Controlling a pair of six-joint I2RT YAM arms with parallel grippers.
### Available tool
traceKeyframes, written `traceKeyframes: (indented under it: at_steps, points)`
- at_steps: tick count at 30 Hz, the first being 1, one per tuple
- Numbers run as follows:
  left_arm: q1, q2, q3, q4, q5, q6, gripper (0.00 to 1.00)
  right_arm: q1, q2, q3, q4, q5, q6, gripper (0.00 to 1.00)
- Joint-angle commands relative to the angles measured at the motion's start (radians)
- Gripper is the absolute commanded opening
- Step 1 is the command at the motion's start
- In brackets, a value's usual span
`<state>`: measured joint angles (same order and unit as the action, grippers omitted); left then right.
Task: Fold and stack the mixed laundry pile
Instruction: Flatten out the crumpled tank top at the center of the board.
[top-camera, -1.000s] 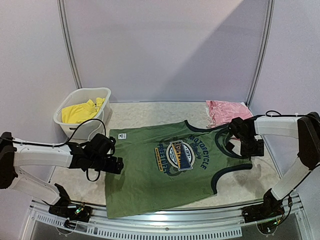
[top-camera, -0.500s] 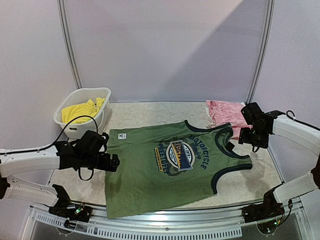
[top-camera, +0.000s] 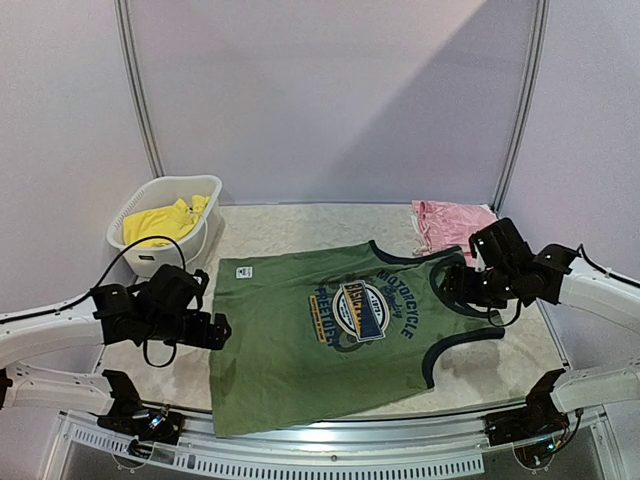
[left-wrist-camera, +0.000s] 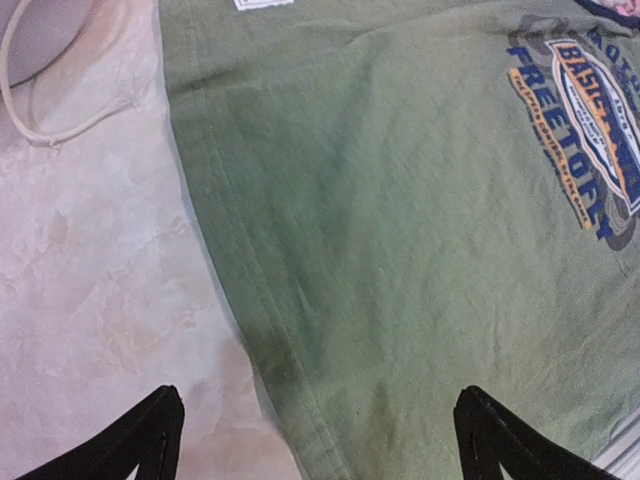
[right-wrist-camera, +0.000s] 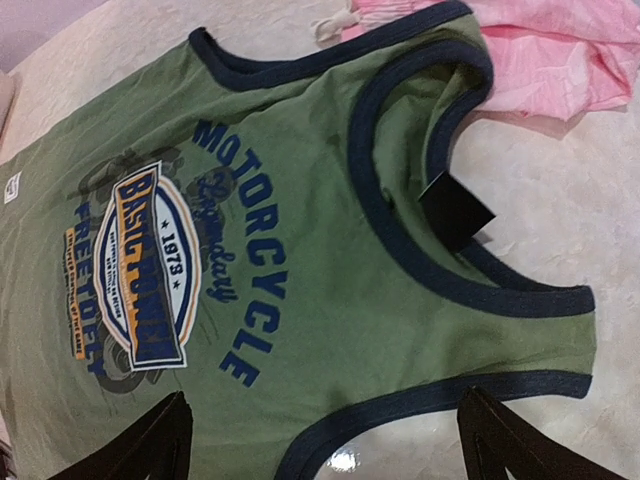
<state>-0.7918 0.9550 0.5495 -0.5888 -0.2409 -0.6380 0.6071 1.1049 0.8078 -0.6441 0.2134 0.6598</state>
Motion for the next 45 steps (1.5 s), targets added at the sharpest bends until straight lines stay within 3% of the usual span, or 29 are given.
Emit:
traceKeyframes:
  at_steps: [1, 22, 31, 35, 40, 45]
  points:
    - [-0.084, -0.061, 0.021, -0.098, 0.029, -0.055, 0.94, 0.09, -0.025, -0.03, 0.027, -0.025, 0.076, 0.93]
    - [-0.342, -0.2, -0.033, -0.212, -0.093, -0.258, 0.84, 0.484, -0.098, -0.204, 0.022, 0.061, 0.347, 0.96]
    - [-0.412, -0.247, -0.058, -0.273, -0.122, -0.326, 0.8, 0.53, -0.181, -0.305, 0.096, -0.016, 0.426, 0.98]
    - [-0.436, -0.27, -0.072, -0.295, -0.115, -0.348, 0.77, 0.531, -0.227, -0.389, 0.21, -0.095, 0.462, 0.92]
    - [-0.493, -0.264, -0.072, -0.305, -0.081, -0.377, 0.74, 0.546, -0.174, -0.446, 0.283, -0.142, 0.498, 0.86]
    - [-0.56, -0.234, -0.049, -0.341, -0.101, -0.413, 0.73, 0.547, -0.133, -0.472, 0.325, -0.134, 0.515, 0.7]
